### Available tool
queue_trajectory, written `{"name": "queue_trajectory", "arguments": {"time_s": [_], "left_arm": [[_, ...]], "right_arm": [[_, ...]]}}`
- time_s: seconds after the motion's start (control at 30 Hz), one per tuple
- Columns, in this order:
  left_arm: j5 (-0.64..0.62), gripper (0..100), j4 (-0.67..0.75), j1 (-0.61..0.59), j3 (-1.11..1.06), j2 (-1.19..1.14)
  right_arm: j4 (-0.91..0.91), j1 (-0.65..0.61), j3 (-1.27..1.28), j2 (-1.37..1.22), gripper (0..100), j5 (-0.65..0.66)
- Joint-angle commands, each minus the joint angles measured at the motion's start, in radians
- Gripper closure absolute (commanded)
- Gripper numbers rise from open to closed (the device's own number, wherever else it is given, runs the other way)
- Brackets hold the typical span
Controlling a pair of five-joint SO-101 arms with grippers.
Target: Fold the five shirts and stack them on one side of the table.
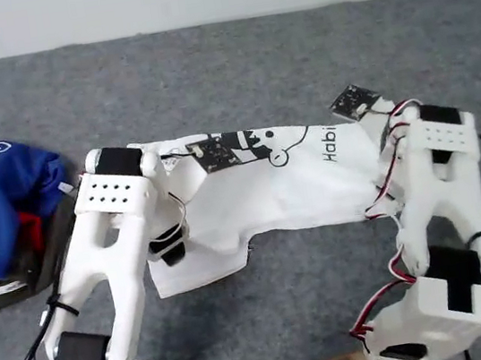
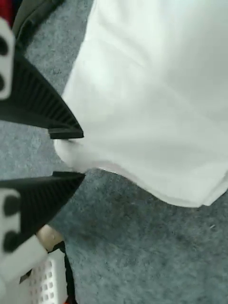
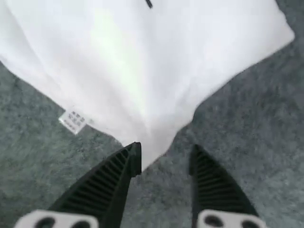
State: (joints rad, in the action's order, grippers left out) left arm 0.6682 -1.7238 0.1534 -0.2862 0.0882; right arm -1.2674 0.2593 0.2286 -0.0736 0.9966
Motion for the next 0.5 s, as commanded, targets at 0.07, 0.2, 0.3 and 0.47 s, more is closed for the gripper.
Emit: {"name": "queue_trajectory", "arguments": {"time_s": [0.07, 0.2, 0.3, 0.47], "left_arm": [[-0.043, 87, -0.031, 0.011, 0.005, 0.107], [-0.043, 87, -0.031, 0.017, 0.012, 0.212], [-0.044, 87, -0.012, 0.009, 0.013, 0.285], [-0.180, 98, 0.049, -0.061, 0.013, 0.413]], "right_arm": [[-0.105, 0.024, -0.147, 0.010, 77.5, 0.006], [-0.147, 0.025, -0.218, 0.010, 77.5, 0.005], [-0.177, 0.010, -0.252, 0.010, 77.5, -0.003], [-0.240, -0.093, -0.269, 0.012, 88.1, -0.146]]}}
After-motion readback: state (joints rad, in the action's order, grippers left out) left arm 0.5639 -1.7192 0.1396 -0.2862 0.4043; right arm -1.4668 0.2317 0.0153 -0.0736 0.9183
